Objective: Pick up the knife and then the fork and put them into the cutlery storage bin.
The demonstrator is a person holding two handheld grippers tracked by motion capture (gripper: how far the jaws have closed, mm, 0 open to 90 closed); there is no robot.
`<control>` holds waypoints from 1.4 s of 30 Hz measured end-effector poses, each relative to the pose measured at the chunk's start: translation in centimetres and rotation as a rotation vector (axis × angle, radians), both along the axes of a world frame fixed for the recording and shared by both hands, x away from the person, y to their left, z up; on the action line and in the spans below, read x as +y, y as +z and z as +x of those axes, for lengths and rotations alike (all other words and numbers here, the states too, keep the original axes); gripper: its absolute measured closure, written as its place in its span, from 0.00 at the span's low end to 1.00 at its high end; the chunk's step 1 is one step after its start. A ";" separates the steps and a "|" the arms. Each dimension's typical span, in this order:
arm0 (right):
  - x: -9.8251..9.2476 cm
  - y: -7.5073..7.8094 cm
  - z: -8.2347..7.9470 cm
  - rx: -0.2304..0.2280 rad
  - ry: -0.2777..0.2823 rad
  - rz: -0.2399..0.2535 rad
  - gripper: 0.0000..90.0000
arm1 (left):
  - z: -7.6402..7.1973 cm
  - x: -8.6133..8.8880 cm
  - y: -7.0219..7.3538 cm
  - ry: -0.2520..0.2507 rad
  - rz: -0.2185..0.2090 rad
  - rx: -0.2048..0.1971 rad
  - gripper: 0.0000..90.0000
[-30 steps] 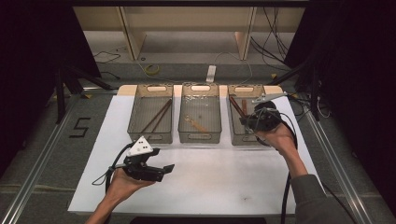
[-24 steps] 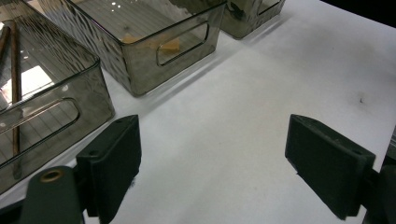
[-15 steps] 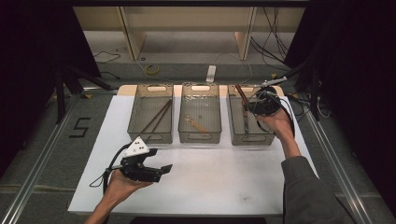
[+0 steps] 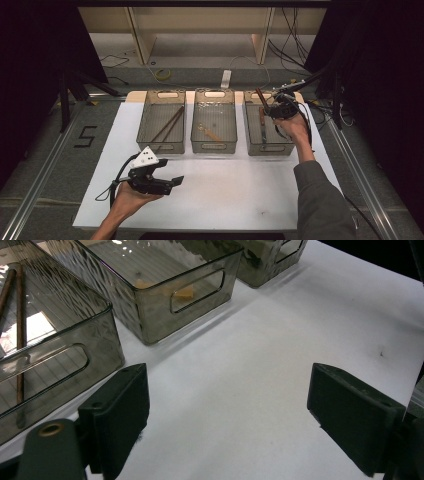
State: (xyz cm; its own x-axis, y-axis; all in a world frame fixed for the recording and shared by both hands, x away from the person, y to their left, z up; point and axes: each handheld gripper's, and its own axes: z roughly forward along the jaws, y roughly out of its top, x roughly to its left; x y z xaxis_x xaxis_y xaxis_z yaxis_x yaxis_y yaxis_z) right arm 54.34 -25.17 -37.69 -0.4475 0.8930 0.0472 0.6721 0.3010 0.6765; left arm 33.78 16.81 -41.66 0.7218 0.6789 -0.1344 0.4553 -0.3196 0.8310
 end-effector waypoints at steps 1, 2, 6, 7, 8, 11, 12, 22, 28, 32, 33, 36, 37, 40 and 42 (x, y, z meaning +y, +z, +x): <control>-0.1 -0.1 0.1 0.002 -0.005 -0.001 0.86 | 0.0 0.0 0.0 0.002 0.000 -0.001 0.18; -0.1 -0.2 0.1 0.004 -0.009 0.000 0.86 | 0.0 0.0 0.0 0.003 0.000 0.000 0.18; -0.2 -0.6 0.4 0.011 -0.021 -0.005 0.86 | 0.0 0.0 0.0 0.003 -0.002 -0.002 0.18; -0.2 -0.8 0.5 0.014 -0.021 -0.006 0.86 | 0.0 0.0 0.0 0.003 0.000 -0.005 0.18; -0.1 -0.9 0.5 0.017 -0.024 -0.007 0.86 | 0.0 0.0 0.0 0.004 -0.002 -0.006 0.18; 0.1 -1.2 0.7 0.021 -0.024 -0.016 0.86 | 0.0 0.1 0.0 0.008 -0.012 -0.012 0.18; 0.1 -1.3 0.8 0.023 -0.024 -0.018 0.85 | 0.0 0.1 0.0 0.010 -0.015 -0.013 0.18; 0.7 -2.0 1.0 0.045 -0.027 -0.041 0.70 | 0.1 0.4 0.1 0.022 -0.042 -0.008 0.18; 0.9 -1.4 0.3 0.041 -0.007 -0.020 0.62 | 0.1 0.4 0.1 0.028 -0.043 -0.007 0.17; 1.2 -1.1 -0.6 0.026 0.014 0.001 0.53 | 0.1 0.5 0.1 0.033 -0.045 -0.008 0.17; 1.3 -1.1 -0.9 0.022 0.022 0.013 0.51 | 0.1 0.5 0.1 0.035 -0.051 -0.007 0.17; 1.6 -0.9 -2.1 0.007 0.045 0.048 0.47 | 0.1 0.6 0.1 0.038 -0.055 -0.005 0.17; 1.7 -0.8 -2.5 -0.003 0.056 0.056 0.46 | 0.1 0.6 0.1 0.038 -0.058 -0.004 0.17; 2.0 -0.6 -4.0 -0.031 0.088 0.067 0.44 | 0.2 0.6 0.1 0.035 -0.055 -0.006 0.17; 2.3 -0.5 -5.0 -0.047 0.112 0.087 0.43 | 0.2 0.5 0.1 0.035 -0.056 -0.005 0.17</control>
State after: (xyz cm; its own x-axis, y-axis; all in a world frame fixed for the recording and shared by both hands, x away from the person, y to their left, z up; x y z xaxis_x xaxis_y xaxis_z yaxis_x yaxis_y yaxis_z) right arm 49.34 -22.84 -38.16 -0.5474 0.8310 0.0985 0.6043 0.3111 0.7335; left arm 33.94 17.34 -41.55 0.6982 0.6955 -0.1697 0.4617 -0.2564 0.8492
